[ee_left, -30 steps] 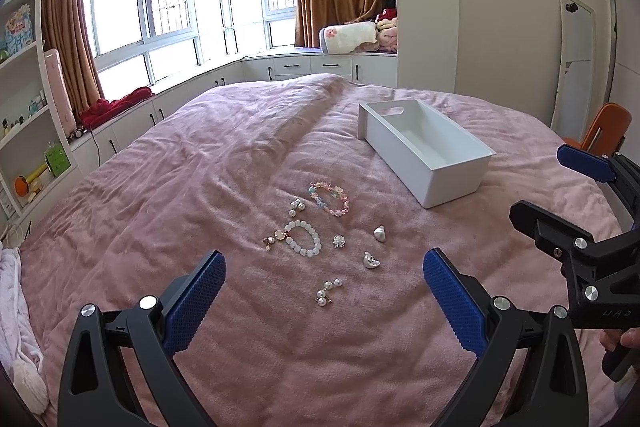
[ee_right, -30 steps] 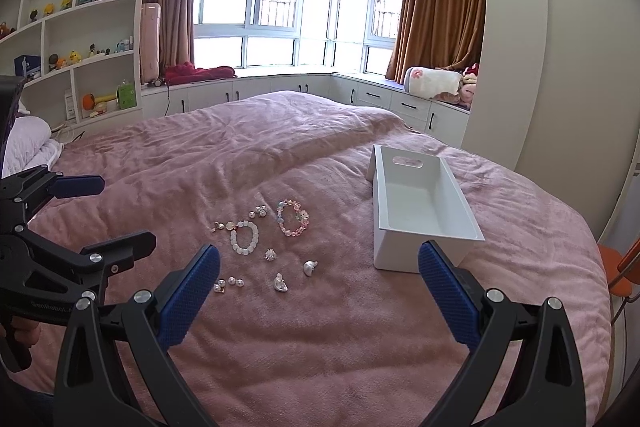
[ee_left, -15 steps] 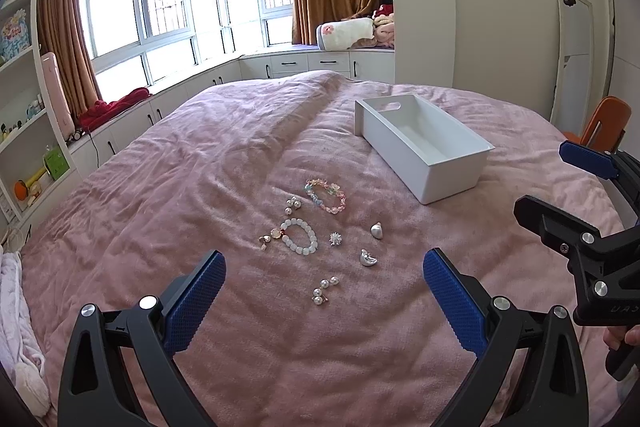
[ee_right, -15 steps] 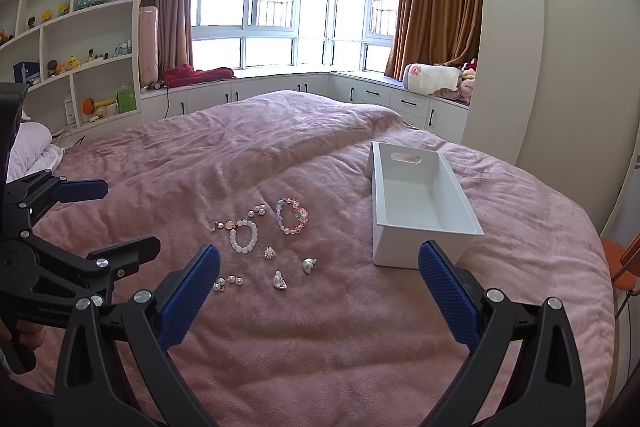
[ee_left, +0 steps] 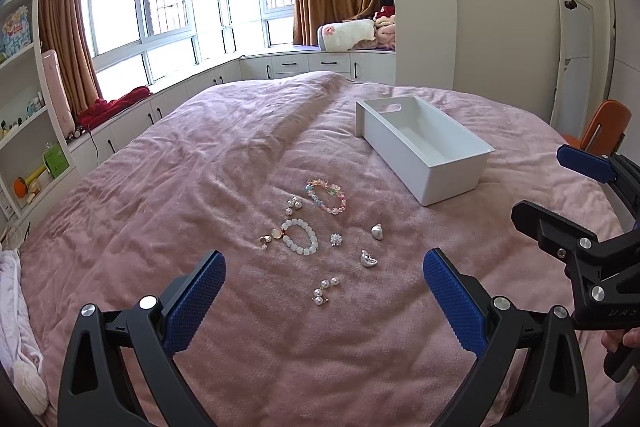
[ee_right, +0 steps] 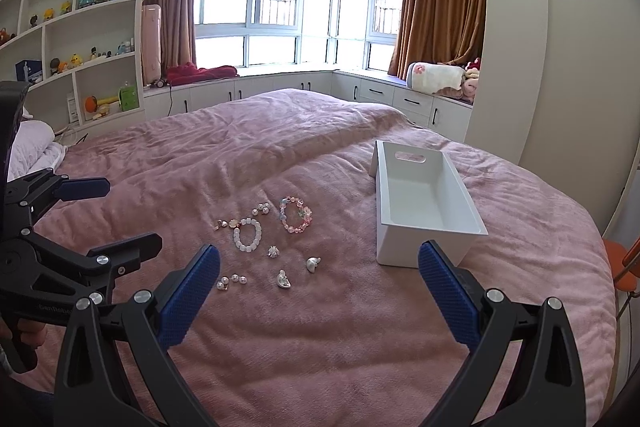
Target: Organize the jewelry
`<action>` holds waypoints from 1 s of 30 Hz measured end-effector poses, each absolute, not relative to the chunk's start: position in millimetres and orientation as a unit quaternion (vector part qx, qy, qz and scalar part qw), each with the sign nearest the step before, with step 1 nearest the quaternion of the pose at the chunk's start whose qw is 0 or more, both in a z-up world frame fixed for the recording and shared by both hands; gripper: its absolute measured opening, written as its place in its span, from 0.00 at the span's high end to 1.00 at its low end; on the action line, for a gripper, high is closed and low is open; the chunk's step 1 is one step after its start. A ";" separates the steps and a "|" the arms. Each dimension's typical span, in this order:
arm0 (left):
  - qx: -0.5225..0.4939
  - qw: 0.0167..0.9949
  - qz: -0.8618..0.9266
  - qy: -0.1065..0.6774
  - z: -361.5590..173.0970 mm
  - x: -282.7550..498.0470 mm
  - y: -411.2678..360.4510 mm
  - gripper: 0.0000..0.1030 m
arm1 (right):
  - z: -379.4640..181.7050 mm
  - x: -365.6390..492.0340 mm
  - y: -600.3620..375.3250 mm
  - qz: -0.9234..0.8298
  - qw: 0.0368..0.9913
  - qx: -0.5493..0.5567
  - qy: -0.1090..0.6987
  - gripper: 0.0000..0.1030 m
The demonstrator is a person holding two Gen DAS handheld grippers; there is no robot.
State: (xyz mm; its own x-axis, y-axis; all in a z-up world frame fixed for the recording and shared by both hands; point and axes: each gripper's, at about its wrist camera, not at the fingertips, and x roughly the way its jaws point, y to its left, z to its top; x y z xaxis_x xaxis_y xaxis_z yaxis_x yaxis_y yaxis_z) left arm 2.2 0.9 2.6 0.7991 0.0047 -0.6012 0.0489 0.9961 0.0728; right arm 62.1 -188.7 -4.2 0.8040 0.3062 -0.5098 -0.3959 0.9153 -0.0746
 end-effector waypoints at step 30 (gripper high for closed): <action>0.044 0.947 -0.009 0.320 -1.5 3.9 -1.6 0.03 | -0.8 59.6 -187.0 0.192 0.947 -0.084 0.245 0.05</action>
